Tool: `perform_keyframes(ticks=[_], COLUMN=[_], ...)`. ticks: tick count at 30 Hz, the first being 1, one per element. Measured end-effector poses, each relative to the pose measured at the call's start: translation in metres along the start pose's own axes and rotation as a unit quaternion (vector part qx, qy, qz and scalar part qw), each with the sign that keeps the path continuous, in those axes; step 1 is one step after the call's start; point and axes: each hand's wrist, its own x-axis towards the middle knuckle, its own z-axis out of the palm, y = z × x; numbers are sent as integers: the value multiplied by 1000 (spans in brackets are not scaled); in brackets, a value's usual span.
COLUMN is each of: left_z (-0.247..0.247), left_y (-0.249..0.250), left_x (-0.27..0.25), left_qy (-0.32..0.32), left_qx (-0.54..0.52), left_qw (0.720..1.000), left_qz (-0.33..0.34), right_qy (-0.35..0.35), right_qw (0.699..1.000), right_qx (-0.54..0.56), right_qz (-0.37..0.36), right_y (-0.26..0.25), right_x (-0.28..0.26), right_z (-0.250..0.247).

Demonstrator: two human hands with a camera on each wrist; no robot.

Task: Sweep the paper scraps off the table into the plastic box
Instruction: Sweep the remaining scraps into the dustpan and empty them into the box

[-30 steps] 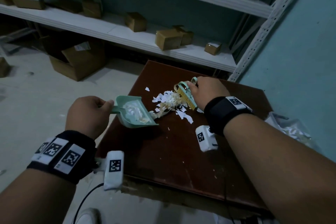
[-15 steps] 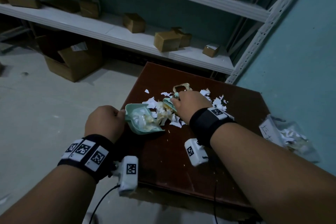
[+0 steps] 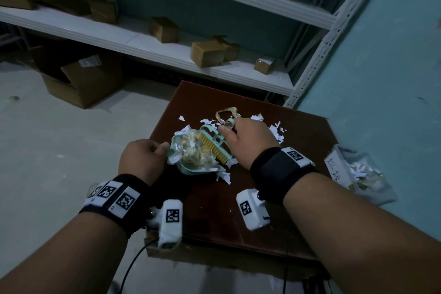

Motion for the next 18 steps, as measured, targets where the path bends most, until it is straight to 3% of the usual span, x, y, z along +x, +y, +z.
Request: perform_keyframes(ticks=[8, 14, 18], left_z=[5, 21, 38], left_y=[10, 20, 26], left_x=[-13, -22, -26], left_qy=[-11, -41, -69], left_qx=[-109, -163, -165], left_qw=[994, 984, 983], left_qz=[-24, -53, -52], right_qy=[145, 243, 258], right_qw=[985, 946, 922], right_qx=[69, 158, 193], right_qz=[62, 147, 214], right_y=[42, 75, 97], right_x=[-28, -74, -103], right_z=[-35, -23, -10])
